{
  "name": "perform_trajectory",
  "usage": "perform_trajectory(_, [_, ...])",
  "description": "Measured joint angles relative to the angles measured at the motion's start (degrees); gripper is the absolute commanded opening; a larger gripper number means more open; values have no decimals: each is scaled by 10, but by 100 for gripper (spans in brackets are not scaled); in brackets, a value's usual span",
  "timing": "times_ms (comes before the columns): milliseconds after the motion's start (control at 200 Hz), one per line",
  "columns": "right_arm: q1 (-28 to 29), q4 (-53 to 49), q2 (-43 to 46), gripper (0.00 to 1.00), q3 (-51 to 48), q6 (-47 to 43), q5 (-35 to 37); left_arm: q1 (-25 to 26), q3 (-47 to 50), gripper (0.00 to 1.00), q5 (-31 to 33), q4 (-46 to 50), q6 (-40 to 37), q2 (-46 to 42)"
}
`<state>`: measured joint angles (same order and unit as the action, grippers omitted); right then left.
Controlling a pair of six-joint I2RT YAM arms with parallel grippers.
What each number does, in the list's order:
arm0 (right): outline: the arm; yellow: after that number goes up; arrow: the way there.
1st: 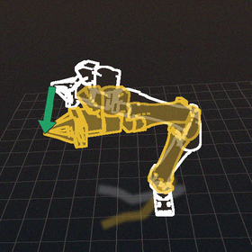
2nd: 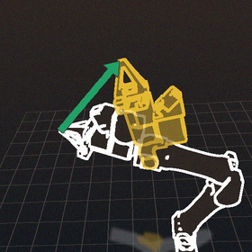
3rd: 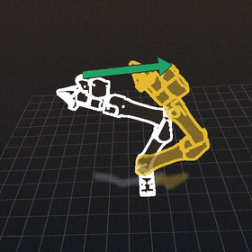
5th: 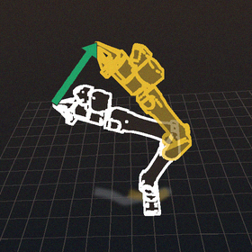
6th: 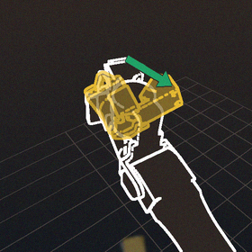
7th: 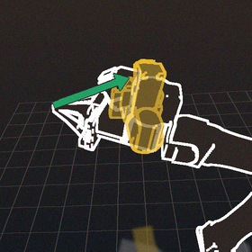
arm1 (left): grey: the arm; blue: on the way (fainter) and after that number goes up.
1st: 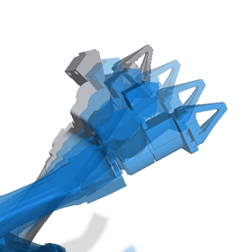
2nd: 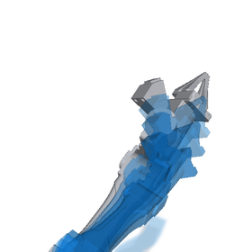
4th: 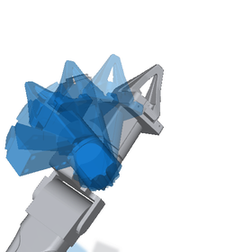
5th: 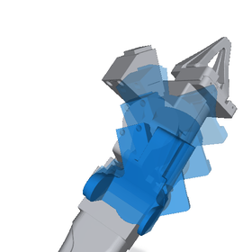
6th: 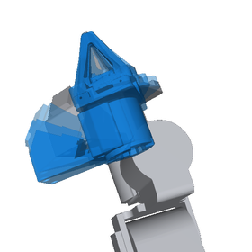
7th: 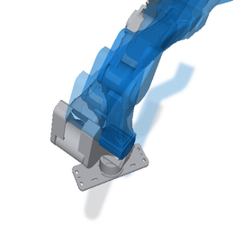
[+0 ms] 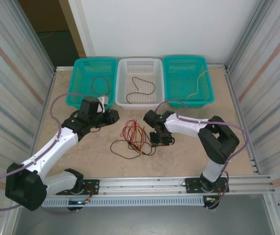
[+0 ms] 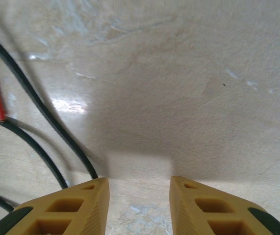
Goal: Untangle the cables
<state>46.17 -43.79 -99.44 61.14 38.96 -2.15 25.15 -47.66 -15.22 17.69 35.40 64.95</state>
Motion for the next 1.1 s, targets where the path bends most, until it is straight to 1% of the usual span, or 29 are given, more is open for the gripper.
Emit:
perform_trajectory(140, [11, -7, 17, 43, 3, -2, 8, 0, 0, 31, 0, 0, 0, 0])
perform_trajectory(316, [26, -7, 20, 42, 3, -2, 3, 8, -2, 30, 0, -1, 0, 10])
perform_trajectory(441, [31, -2, 10, 34, 3, -1, 4, 12, -3, 30, 0, -4, 0, 14])
perform_trajectory(596, [31, 6, -5, 30, 3, -2, 3, 14, -7, 31, 0, -5, 0, 14])
perform_trajectory(701, [30, 13, -7, 24, 3, -2, 1, 15, -8, 31, 0, -5, 0, 14])
perform_trajectory(867, [30, 18, -7, 6, 3, -4, -7, 15, -10, 31, 0, -5, 0, 14])
perform_trajectory(907, [29, 17, -7, 0, 3, -3, -7, 15, -12, 31, 0, -5, 0, 14])
perform_trajectory(1102, [12, 10, 11, 0, 3, -7, 9, 15, -26, 31, -1, -5, -2, 14])
